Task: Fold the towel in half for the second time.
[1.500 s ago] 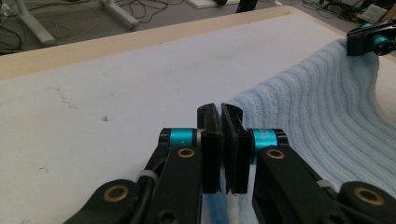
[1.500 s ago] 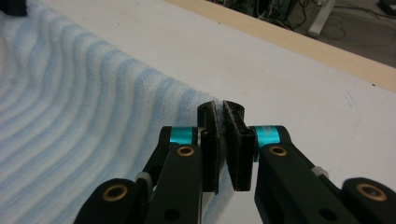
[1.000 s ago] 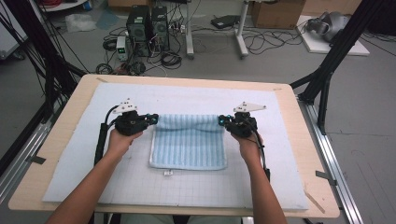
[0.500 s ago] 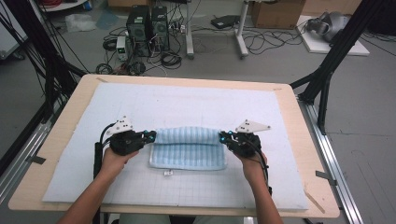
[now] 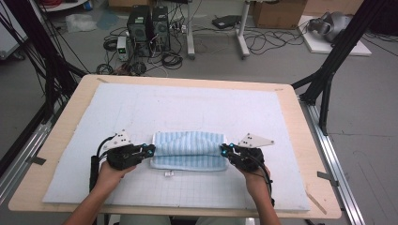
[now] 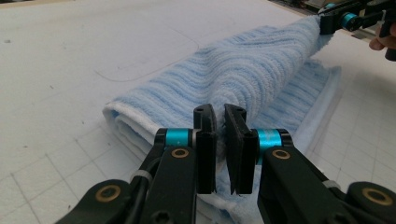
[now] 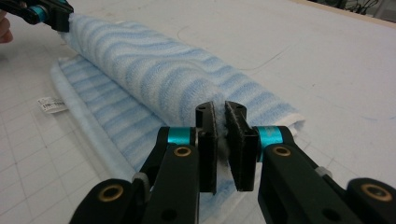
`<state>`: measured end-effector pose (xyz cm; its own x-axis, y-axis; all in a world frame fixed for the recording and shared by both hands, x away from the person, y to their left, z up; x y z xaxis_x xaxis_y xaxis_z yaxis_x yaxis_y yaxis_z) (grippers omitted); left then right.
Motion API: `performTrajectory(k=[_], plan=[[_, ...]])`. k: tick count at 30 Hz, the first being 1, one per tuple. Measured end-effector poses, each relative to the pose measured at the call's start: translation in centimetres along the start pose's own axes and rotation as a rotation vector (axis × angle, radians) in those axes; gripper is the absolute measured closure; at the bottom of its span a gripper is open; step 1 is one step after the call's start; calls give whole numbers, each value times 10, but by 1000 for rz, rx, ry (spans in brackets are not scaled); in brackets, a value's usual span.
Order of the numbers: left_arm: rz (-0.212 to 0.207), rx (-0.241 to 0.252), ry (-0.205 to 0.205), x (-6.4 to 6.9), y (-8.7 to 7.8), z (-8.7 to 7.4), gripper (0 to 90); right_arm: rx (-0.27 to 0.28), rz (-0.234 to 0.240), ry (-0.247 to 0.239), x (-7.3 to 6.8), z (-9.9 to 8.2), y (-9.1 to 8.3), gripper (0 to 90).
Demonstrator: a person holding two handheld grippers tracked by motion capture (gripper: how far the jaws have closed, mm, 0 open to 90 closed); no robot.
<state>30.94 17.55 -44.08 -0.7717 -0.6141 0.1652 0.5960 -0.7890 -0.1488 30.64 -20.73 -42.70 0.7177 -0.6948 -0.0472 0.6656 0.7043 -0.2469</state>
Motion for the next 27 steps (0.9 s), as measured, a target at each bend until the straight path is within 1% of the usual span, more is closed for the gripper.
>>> performTrajectory(k=[2, 8, 10, 11, 12, 13, 14, 15, 16, 17, 18, 19, 20, 22, 24, 26, 27], plan=[[-7, -4, -6, 1, -2, -1, 835, 2, 9, 10, -2, -1, -3, 835], [-29, -27, -5, 8, -8, -3, 845, -14, 24, -8, -11, -5, -11, 836], [-38, -37, -8, 9, -10, -4, 826, -43, 22, -13, -12, -8, -11, 832], [-31, -38, -11, 9, -10, -4, 785, -57, 26, -8, -13, -10, -12, 819], [-12, -35, -23, 7, -10, -3, 709, -63, 30, -7, -13, -12, -12, 792], [7, -29, -39, 5, -10, -1, 629, -67, 32, -1, -13, -13, -12, 735], [27, -16, -45, 3, -10, 1, 586, -51, 38, 26, -12, -12, -13, 671], [41, 0, -52, 1, -10, 4, 568, -21, 44, 58, -11, -8, -14, 635], [52, 11, -55, -2, -10, 6, 563, 6, 33, 74, -10, -4, -16, 608], [58, 20, -63, -3, -9, 8, 558, 34, 22, 75, -8, 1, -17, 597], [58, 21, -60, -5, -8, 10, 556, 54, 13, 77, -7, 4, -16, 595], [62, 25, -57, -7, -6, 12, 557, 53, 7, 77, -6, 7, -15, 593], [63, 23, -60, -8, -3, 12, 561, 44, 3, 63, -6, 7, -11, 593], [61, 2, -71, -11, 5, 10, 574, 1, 1, 41, -7, 5, 1, 593], [52, -36, -78, -10, 12, 5, 590, -55, 7, 13, -9, 0, 13, 592], [43, -81, -75, -7, 18, -2, 600, -97, 21, 0, -11, -5, 23, 583], [42, -94, -68, -6, 19, -4, 603, -126, 24, -16, -13, -8, 26, 582]])
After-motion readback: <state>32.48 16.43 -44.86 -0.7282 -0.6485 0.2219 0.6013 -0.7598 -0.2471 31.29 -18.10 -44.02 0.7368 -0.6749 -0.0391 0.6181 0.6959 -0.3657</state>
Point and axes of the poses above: each handheld gripper's, and its own axes: y roughly forward along the jaws, z roughly out of its top, x roughly to its right, the point moved 2 cm from there along y, roughly forward along the jaws, and after that the axes turned 15 degrees about x, right-handed, at the moved point
